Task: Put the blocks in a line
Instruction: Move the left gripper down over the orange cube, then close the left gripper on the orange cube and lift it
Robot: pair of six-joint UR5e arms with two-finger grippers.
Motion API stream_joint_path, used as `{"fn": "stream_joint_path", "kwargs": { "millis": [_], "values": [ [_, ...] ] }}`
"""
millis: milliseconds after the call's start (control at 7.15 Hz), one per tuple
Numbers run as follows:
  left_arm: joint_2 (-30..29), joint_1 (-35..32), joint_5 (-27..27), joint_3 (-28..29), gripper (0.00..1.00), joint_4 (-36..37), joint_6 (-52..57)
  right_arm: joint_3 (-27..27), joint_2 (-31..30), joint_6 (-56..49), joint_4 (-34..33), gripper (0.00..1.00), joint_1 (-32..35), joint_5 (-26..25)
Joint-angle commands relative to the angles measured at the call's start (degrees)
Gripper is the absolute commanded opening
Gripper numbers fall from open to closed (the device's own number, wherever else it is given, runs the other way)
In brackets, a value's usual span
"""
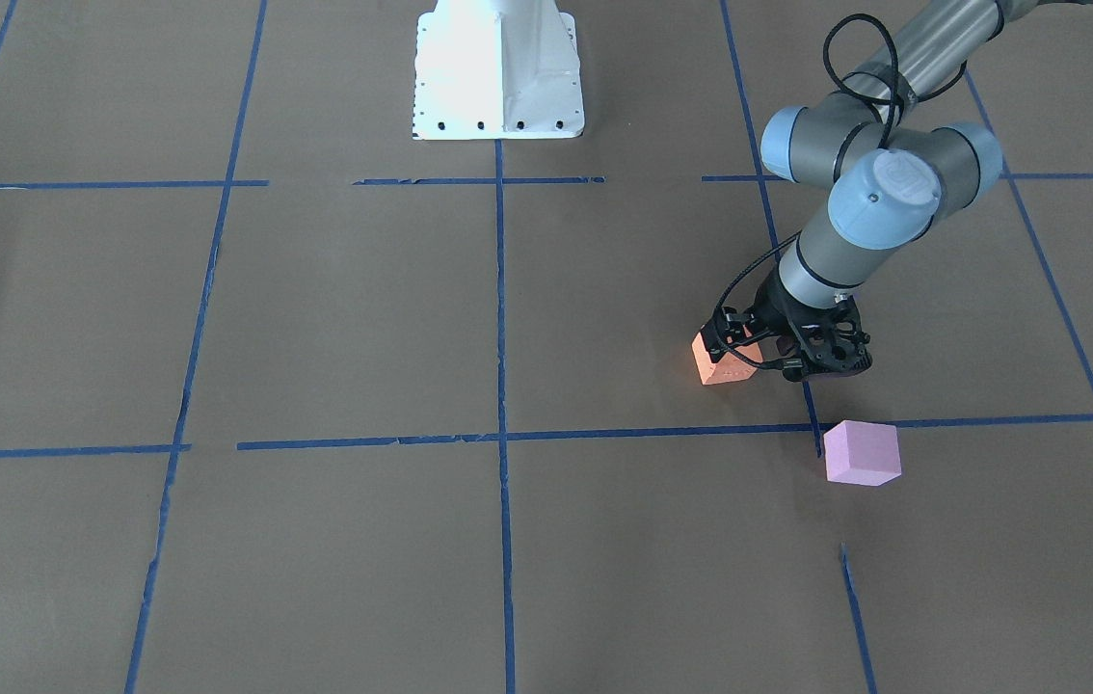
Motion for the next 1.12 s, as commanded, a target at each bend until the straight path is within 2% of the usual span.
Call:
{"fn": "stream_joint_path", "kwargs": {
  "millis": [0,699,978],
  "values": [
    [-0.63,0.69,0.16,1.34,0.98,0.05,-0.19,0.0,0.0,0.0,0.0,1.0,0.0,0.0],
    [-0.72,2.63,0.07,2.31,0.97,0.22,-0.11,0.0,0.0,0.0,0.0,1.0,0.0,0.0],
    [-1.07,3.24,-0.02,3.02,0.92,0.22,-0.11,0.0,0.0,0.0,0.0,1.0,0.0,0.0]
  ]
}}
